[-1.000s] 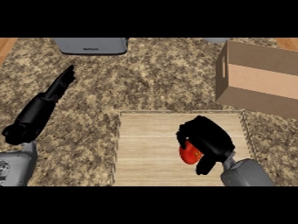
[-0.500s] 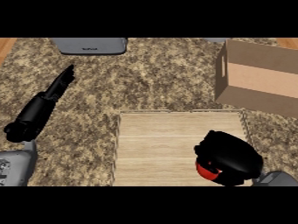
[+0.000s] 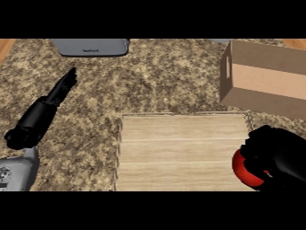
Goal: Pick the tomato from the tray and place it in the cardboard box
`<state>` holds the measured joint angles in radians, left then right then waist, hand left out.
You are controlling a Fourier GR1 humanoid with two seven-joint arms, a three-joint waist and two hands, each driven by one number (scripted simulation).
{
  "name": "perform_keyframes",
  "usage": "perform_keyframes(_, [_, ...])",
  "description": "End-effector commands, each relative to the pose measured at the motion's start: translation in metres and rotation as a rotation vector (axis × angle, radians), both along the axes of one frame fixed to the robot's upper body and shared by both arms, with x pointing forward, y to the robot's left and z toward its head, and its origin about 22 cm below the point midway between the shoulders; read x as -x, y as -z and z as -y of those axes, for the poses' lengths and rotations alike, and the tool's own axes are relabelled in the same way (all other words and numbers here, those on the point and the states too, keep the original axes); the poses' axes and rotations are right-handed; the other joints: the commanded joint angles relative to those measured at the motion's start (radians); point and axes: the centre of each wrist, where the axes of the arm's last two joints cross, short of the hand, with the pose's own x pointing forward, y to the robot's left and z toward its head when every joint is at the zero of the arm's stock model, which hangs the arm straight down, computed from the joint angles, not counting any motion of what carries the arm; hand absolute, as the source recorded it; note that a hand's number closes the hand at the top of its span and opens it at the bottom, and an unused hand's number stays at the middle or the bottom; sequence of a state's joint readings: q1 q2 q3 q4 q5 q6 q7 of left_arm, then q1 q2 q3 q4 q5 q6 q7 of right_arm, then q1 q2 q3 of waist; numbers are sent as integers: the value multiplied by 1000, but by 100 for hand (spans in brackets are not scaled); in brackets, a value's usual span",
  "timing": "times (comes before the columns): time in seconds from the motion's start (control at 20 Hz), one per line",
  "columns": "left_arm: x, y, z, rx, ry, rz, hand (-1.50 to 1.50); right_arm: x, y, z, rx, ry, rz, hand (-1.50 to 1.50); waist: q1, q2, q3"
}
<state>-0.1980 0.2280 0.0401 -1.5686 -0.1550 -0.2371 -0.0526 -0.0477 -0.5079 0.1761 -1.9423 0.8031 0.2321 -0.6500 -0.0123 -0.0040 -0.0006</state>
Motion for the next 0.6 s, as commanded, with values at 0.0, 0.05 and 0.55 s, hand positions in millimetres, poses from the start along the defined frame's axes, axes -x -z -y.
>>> perform_keyframes(0.0, [1, -3, -8, -1, -2, -10, 0, 3, -28, 30, -165, 159, -26, 150, -7, 0, 0])
perform_keyframes(0.05, [5, 2, -2, 9, -1, -2, 0, 6, -16, 23, -225, 224, -57, 150, -5, 0, 0])
perform_keyframes(0.55, [-10, 3, 1, 7, 28, -2, 0, -85, -79, 70, -390, 542, -113, 150, 27, 9, 0])
